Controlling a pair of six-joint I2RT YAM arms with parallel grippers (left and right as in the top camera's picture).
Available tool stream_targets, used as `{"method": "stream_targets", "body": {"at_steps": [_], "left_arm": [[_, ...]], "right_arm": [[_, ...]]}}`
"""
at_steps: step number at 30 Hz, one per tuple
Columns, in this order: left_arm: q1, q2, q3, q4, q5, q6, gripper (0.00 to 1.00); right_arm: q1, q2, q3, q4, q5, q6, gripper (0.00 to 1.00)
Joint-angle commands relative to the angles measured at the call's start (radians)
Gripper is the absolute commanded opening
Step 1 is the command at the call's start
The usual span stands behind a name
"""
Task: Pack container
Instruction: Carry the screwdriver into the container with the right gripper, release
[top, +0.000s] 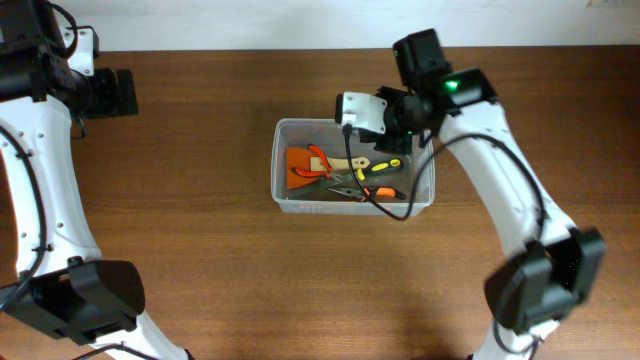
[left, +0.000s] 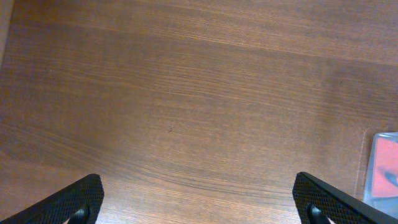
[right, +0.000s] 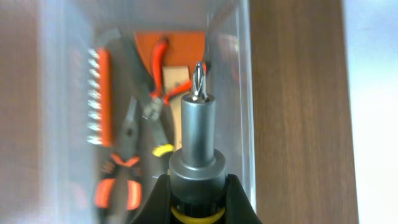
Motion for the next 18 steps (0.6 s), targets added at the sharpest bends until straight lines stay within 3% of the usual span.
{"method": "stream_targets", "body": {"at_steps": [1,8,11,12,13,14,18], "left_arm": [[0.003,0.003,-0.002,0.002,0.011,-0.013,0.99],[0.003,0.003,-0.002,0.002,0.011,-0.013,0.99],[0.003,0.003,-0.002,0.002,0.011,-0.013,0.99],[0.003,0.003,-0.002,0.002,0.011,-0.013,0.99],[0.003,0.003,-0.002,0.002,0.011,-0.013,0.99],[0.003,0.003,-0.002,0.002,0.011,-0.013,0.99],[0.003,0.003,-0.002,0.002,0.011,-0.013,0.99]], "right_arm": [[-0.020,0.081,-0.005,0.035,0.058,-0.121,0.04],[-0.055,0.231,-0.005,0.058,0.061,-0.121,0.04],[-0.052,0.251,-0.005,0.056,0.061,-0.120,0.10],[-0.051,0.252,-0.005,0.057,0.061,-0.119,0.18],[-0.051,0.251,-0.005,0.059,0.061,-0.117,0.77],[-0.051,0.248,-0.004,0.057,0.061,-0.116,0.99],[-0.051,0.209,0.010,0.039,0.062,0.017,0.99]]}}
